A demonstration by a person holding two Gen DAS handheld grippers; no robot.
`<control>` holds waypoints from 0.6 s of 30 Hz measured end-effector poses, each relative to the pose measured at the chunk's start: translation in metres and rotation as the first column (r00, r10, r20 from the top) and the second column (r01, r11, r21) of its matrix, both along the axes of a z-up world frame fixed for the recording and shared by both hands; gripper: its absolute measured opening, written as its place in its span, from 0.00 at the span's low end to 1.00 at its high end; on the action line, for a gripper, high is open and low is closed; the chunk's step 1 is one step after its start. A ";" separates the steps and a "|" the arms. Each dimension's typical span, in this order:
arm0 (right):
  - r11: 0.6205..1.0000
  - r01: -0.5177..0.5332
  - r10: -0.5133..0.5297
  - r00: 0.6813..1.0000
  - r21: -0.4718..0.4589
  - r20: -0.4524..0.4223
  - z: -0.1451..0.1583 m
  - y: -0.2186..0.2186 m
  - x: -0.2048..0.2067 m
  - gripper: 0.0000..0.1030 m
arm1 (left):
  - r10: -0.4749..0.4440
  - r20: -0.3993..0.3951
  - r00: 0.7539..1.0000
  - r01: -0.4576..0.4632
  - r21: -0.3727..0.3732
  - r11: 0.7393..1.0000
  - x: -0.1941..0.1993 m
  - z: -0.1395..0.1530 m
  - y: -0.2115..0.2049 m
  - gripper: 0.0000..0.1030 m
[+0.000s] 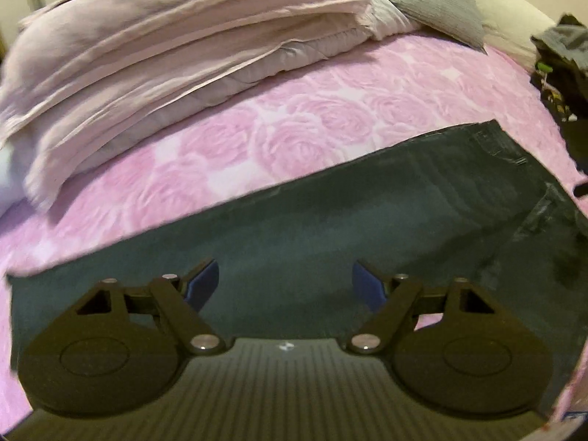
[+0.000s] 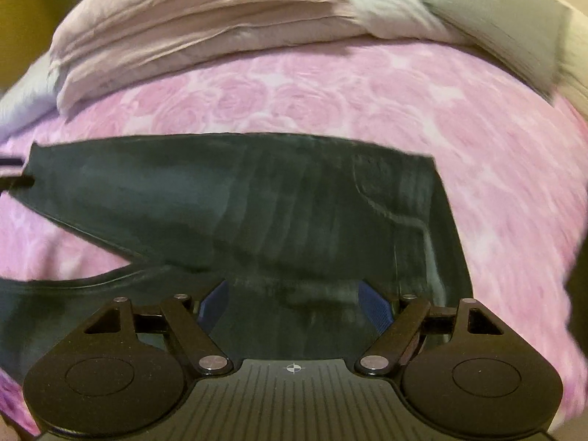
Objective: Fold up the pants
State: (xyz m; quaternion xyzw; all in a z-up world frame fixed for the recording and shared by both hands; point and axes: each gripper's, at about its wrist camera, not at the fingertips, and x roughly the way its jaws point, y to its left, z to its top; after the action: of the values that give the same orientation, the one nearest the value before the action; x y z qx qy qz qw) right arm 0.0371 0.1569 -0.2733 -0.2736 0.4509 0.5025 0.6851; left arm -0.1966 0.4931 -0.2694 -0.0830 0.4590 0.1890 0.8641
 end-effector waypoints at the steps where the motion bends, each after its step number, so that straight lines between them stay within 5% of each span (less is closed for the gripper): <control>1: 0.999 -0.033 0.033 0.999 -0.002 0.006 -0.008 0.013 0.009 0.73 | -0.024 0.002 1.000 0.024 0.002 1.000 0.011 -0.008 0.009 0.73; 10: 0.976 -0.218 0.217 0.975 0.024 0.052 -0.066 0.132 0.102 0.73 | -0.191 -0.038 0.981 0.191 -0.016 0.981 0.094 -0.069 0.095 0.70; 14: 0.955 -0.296 0.296 0.953 -0.019 0.062 -0.087 0.168 0.129 0.72 | -0.246 -0.104 0.964 0.244 -0.032 0.969 0.114 -0.093 0.120 0.55; 18: 0.945 -0.327 0.327 0.945 -0.035 0.025 -0.107 0.188 0.150 0.69 | -0.302 -0.189 0.934 0.295 -0.062 0.953 0.115 -0.113 0.141 0.51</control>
State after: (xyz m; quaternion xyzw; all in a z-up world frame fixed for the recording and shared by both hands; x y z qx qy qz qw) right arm 0.1871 0.3446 -0.3806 -0.3626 0.3963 0.5980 0.5949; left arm -0.0814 0.6346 -0.3826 -0.0074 0.5525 0.0553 0.8316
